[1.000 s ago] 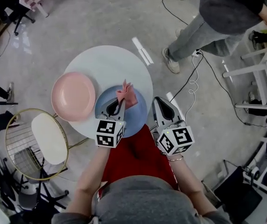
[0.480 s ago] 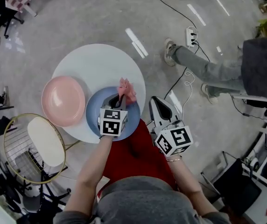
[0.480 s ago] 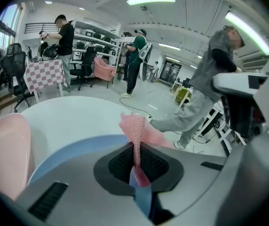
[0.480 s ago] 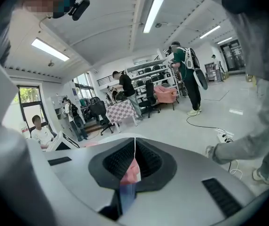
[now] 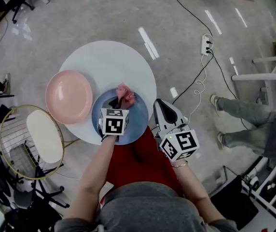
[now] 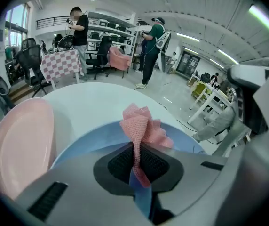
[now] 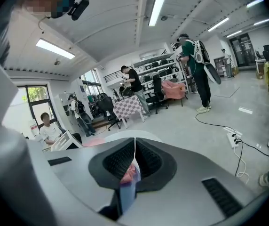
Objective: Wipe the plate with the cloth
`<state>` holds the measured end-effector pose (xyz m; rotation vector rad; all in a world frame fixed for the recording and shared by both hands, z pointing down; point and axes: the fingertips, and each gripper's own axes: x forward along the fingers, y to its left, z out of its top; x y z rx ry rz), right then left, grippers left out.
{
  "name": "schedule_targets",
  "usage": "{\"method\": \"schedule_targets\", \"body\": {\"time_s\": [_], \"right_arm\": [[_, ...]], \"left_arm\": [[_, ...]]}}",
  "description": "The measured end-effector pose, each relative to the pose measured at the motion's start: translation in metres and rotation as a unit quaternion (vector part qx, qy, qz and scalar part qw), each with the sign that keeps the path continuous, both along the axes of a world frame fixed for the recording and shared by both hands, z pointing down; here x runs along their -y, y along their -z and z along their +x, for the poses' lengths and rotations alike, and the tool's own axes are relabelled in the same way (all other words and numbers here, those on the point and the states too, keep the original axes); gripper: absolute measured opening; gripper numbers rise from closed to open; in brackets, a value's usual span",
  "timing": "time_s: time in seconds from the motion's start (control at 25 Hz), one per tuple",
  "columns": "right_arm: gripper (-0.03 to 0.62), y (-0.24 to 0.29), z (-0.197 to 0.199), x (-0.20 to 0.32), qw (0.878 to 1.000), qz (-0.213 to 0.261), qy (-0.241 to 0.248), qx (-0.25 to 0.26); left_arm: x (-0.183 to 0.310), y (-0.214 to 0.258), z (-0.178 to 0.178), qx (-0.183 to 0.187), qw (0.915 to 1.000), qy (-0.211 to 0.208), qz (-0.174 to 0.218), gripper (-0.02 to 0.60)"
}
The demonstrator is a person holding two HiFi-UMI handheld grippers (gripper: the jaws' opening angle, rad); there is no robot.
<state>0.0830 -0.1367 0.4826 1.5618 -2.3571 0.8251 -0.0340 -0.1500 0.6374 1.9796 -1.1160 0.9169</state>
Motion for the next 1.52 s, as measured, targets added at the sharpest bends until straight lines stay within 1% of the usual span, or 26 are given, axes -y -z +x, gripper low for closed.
{"method": "schedule_targets", "body": {"time_s": [0.32, 0.56, 0.76, 1.0, 1.24, 1.36, 1.52], "right_arm": [[0.029, -0.003, -0.024, 0.007, 0.999, -0.003, 0.047, 0.005], [0.029, -0.005, -0.043, 0.005, 0.996, -0.008, 0.083, 0.006], [0.029, -0.005, -0.060, 0.006, 0.994, -0.009, 0.106, 0.009], [0.029, -0.006, -0.076, 0.001, 0.992, -0.011, 0.128, 0.010], [0.029, -0.005, -0.090, -0.003, 0.990, -0.010, 0.141, 0.011], [0.029, -0.005, -0.094, -0.006, 0.990, -0.008, 0.139, 0.011], [0.029, -0.003, -0.092, -0.008, 0.992, -0.006, 0.124, 0.010]], "left_arm": [[-0.002, -0.001, -0.036, 0.040, 0.9973, 0.061, -0.009, 0.032], [-0.013, 0.002, -0.064, 0.082, 0.9911, 0.104, -0.019, 0.032], [-0.018, 0.006, -0.086, 0.104, 0.9864, 0.126, -0.020, 0.032], [-0.026, 0.012, -0.106, 0.114, 0.9826, 0.145, -0.020, 0.032], [-0.035, 0.021, -0.116, 0.105, 0.9832, 0.149, -0.010, 0.032], [-0.040, 0.024, -0.124, 0.099, 0.9841, 0.147, -0.005, 0.032], [-0.046, 0.032, -0.137, 0.097, 0.9856, 0.139, 0.003, 0.032]]}}
